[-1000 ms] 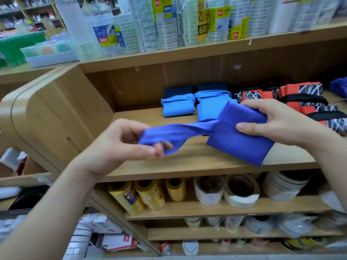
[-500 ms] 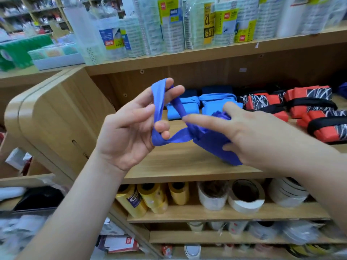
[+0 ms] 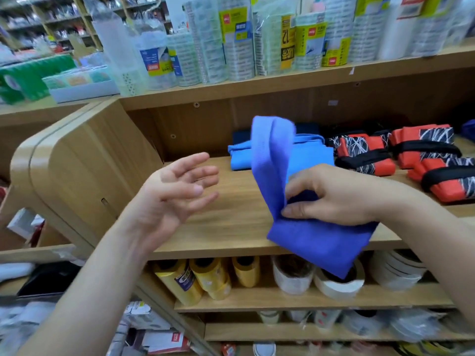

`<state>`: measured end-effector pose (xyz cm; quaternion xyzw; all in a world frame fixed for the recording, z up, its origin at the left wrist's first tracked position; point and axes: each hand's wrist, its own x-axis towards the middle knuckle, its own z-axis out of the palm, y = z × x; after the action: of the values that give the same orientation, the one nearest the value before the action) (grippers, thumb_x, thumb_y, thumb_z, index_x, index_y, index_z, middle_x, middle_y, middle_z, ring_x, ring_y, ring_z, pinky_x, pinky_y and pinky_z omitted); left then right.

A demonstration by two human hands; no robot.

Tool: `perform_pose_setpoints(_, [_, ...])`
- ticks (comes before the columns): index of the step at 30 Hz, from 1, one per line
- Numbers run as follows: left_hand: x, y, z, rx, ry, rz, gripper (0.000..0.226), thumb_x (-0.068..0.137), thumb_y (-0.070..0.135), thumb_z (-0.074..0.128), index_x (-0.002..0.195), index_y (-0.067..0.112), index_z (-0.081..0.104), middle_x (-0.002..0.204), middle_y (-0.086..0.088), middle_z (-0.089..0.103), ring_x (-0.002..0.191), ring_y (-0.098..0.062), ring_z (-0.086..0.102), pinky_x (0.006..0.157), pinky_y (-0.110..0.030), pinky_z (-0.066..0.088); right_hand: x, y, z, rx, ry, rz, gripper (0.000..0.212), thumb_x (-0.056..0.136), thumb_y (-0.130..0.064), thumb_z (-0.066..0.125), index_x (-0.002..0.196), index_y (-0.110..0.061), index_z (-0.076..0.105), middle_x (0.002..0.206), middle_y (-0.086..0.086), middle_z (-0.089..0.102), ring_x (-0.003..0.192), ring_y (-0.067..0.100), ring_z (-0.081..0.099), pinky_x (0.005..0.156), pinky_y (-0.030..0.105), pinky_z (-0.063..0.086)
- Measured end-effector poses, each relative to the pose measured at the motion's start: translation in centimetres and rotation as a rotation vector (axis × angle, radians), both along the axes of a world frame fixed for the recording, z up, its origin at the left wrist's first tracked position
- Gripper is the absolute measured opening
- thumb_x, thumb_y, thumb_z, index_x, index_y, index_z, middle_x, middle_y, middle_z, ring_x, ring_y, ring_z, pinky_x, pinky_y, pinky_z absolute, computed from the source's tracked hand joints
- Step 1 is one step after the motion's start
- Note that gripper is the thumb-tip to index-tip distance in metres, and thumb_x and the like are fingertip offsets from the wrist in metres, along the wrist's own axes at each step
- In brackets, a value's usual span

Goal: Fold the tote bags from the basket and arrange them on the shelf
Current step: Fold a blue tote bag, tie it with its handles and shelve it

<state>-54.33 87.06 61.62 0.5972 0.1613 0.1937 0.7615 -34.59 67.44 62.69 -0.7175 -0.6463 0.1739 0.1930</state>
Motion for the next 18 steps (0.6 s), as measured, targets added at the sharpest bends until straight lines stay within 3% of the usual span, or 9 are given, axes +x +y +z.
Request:
perform_pose_setpoints(3, [-0.8, 1.2, 0.9, 0.791, 0.181, 0.006, 0.135, 0.047, 0.01, 0.092, 0.151, 0.048, 0.015, 0.157, 0.015, 0.027, 0.141, -0.003, 0.033, 0.111, -0.04, 0.038, -0.2, 0.1, 0.6, -0.096, 0.056, 0.111, 0.011, 0.093, -0.038, 0.062, 0.096, -0.032, 0.071, 0.097, -0.015, 0.069, 0.091, 0.003, 0.063, 0.085, 0.03, 0.05])
perform_pose_setpoints(5, [0.0, 0.7, 1.9, 1.358, 0.108, 0.016, 0.129, 0.061, 0.008, 0.09, 0.153, 0.04, 0.005, 0.162, 0.012, 0.009, 0.148, -0.003, 0.011, 0.121, -0.04, 0.019, -0.6, 0.4, 1.1, -0.169, 0.11, 0.183, 0.01, 0.094, -0.037, 0.063, 0.087, -0.039, 0.07, 0.091, -0.02, 0.068, 0.086, -0.001, 0.062, 0.077, 0.019, 0.047])
perform_pose_setpoints(7, [1.3, -1.0, 3.5, 1.74, -0.055, -0.017, 0.096, 0.074, 0.022, 0.081, 0.152, 0.028, 0.025, 0.162, 0.001, 0.014, 0.15, -0.016, 0.007, 0.122, -0.037, 0.012, -0.9, 0.9, 1.5, -0.235, 0.111, 0.239, 0.023, 0.094, -0.034, 0.064, 0.074, -0.045, 0.064, 0.081, -0.025, 0.065, 0.079, -0.005, 0.059, 0.069, 0.01, 0.04])
perform_pose_setpoints(9, [2.6, -2.1, 4.6, 1.859, -0.117, -0.181, 0.045, 0.083, 0.035, 0.067, 0.126, 0.025, 0.061, 0.152, -0.003, 0.039, 0.148, -0.024, 0.021, 0.12, -0.042, 0.02, -1.2, 1.3, 1.7, -0.283, 0.108, 0.277, 0.017, 0.094, -0.031, 0.064, 0.078, -0.037, 0.066, 0.083, -0.02, 0.066, 0.078, -0.003, 0.058, 0.07, 0.009, 0.04])
perform_pose_setpoints(10, [2.9, -2.1, 5.0, 1.796, -0.075, -0.288, 0.028, 0.082, 0.036, 0.066, 0.106, 0.022, 0.071, 0.137, -0.003, 0.055, 0.141, -0.024, 0.036, 0.116, -0.046, 0.028, -1.2, 1.4, 1.6, -0.292, 0.118, 0.284, 0.011, 0.094, -0.03, 0.064, 0.085, -0.031, 0.07, 0.088, -0.014, 0.068, 0.081, 0.0, 0.06, 0.073, 0.011, 0.042])
perform_pose_setpoints(12, [2.6, -1.6, 5.7, 1.405, 0.063, -0.481, 0.02, 0.077, 0.032, 0.074, 0.083, 0.014, 0.075, 0.095, -0.006, 0.071, 0.1, -0.026, 0.066, 0.097, -0.051, 0.048, -0.8, 1.2, 1.4, -0.289, 0.165, 0.263, 0.013, 0.094, -0.031, 0.064, 0.098, -0.022, 0.072, 0.096, -0.008, 0.071, 0.089, 0.005, 0.064, 0.08, 0.017, 0.048])
perform_pose_setpoints(13, [2.3, -1.1, 5.8, 1.157, 0.08, -0.508, 0.022, 0.074, 0.03, 0.076, 0.078, 0.008, 0.075, 0.078, -0.011, 0.07, 0.075, -0.026, 0.067, 0.082, -0.045, 0.055, -0.4, 0.9, 1.2, -0.268, 0.214, 0.235, 0.016, 0.092, -0.032, 0.064, 0.102, -0.022, 0.073, 0.1, -0.008, 0.071, 0.092, 0.006, 0.065, 0.083, 0.02, 0.05])
perform_pose_setpoints(15, [1.7, -0.1, 5.3, 0.711, -0.03, -0.463, 0.032, 0.068, 0.026, 0.08, 0.065, -0.003, 0.068, 0.055, -0.015, 0.062, 0.048, -0.018, 0.056, 0.06, -0.026, 0.053, 0.2, 0.4, 0.8, -0.193, 0.358, 0.175, 0.021, 0.088, -0.035, 0.068, 0.107, -0.027, 0.072, 0.104, -0.01, 0.072, 0.095, 0.005, 0.067, 0.083, 0.022, 0.051])
perform_pose_setpoints(18, [1.3, 0.2, 3.4, 0.155, -0.229, -0.389, 0.037, 0.071, 0.037, 0.081, 0.061, 0.009, 0.06, 0.047, 0.004, 0.046, 0.036, -0.006, 0.046, 0.056, -0.024, 0.055, 0.3, -0.1, 0.3, -0.052, 0.565, 0.124, 0.032, 0.08, -0.038, 0.072, 0.111, -0.037, 0.069, 0.107, -0.013, 0.07, 0.095, 0.006, 0.067, 0.077, 0.02, 0.052])
